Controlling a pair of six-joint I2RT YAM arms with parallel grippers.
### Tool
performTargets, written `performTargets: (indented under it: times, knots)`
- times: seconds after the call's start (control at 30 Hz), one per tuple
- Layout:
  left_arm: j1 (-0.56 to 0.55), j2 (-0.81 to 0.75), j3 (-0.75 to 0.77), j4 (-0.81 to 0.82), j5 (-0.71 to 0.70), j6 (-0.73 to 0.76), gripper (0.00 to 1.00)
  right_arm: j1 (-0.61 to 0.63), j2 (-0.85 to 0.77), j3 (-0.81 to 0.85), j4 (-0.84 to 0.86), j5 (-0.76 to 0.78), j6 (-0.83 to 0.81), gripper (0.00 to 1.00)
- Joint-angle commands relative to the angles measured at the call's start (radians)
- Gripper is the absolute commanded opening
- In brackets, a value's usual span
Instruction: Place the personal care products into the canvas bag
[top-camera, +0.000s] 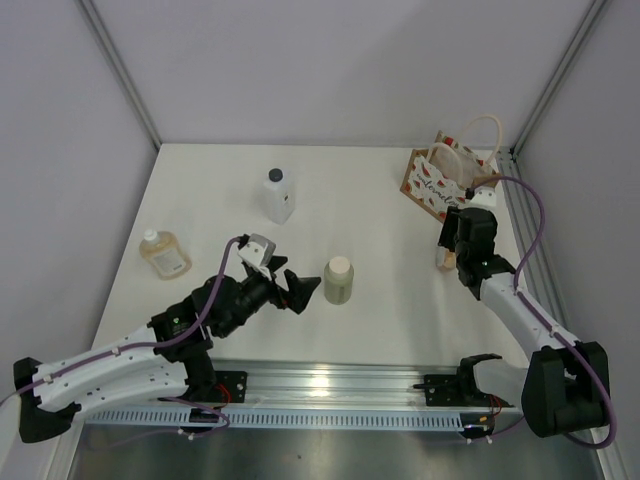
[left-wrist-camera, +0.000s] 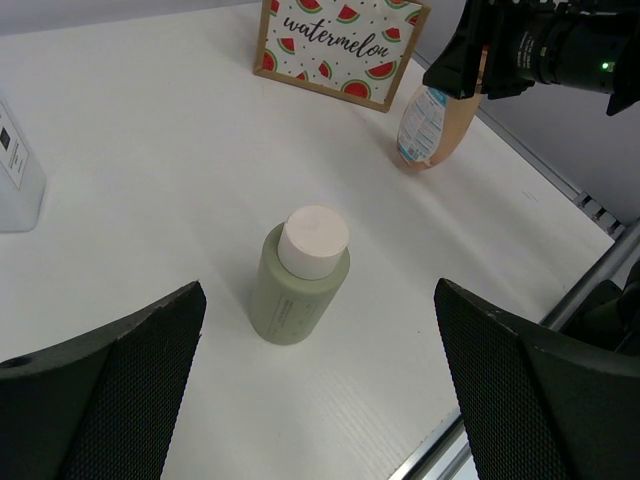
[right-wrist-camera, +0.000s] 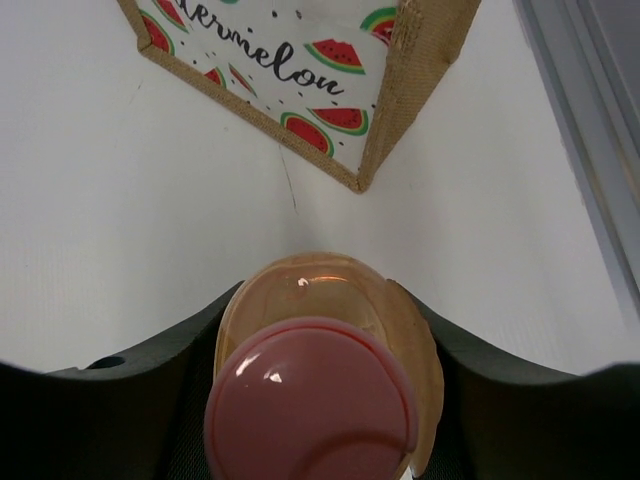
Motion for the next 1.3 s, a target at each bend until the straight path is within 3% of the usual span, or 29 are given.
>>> performTargets:
  times: [0.0, 0.43, 0.73, 0.77, 0.8, 0.9, 0.93, 1.0, 1.27]
  knots:
    - [0.004, 0.010, 0.043, 0.010, 0.005, 0.015, 0.99, 0.002, -0.032, 0.110, 0.074, 0.047, -0.040, 0.00]
    - [0.004, -0.001, 0.039, 0.010, 0.005, 0.012, 0.99, 0.037, 0.012, 0.023, 0.235, -0.312, -0.060, 0.00]
    - [0.005, 0.001, 0.039, 0.010, 0.005, 0.015, 0.99, 0.125, 0.066, -0.012, 0.319, -0.298, -0.094, 0.00]
    - [0.004, 0.001, 0.037, 0.013, 0.001, 0.015, 1.00, 0.134, 0.063, -0.035, 0.331, -0.294, -0.089, 0.03]
    - [0.005, 0.001, 0.039, 0.012, 0.001, 0.015, 0.99, 0.134, 0.060, -0.048, 0.348, -0.282, -0.083, 0.18]
    - [0.004, 0.011, 0.042, 0.012, 0.004, 0.017, 0.99, 0.136, 0.058, -0.084, 0.406, -0.283, -0.063, 0.43]
    - [0.005, 0.011, 0.042, 0.012, 0.004, 0.017, 0.99, 0.134, 0.061, -0.086, 0.410, -0.289, -0.063, 0.47]
    - [0.004, 0.011, 0.043, 0.010, 0.004, 0.017, 0.99, 0.134, 0.067, -0.094, 0.422, -0.303, -0.052, 0.80]
    - [0.004, 0.013, 0.043, 0.012, 0.001, 0.017, 0.99, 0.130, 0.072, -0.154, 0.520, -0.304, -0.021, 0.81]
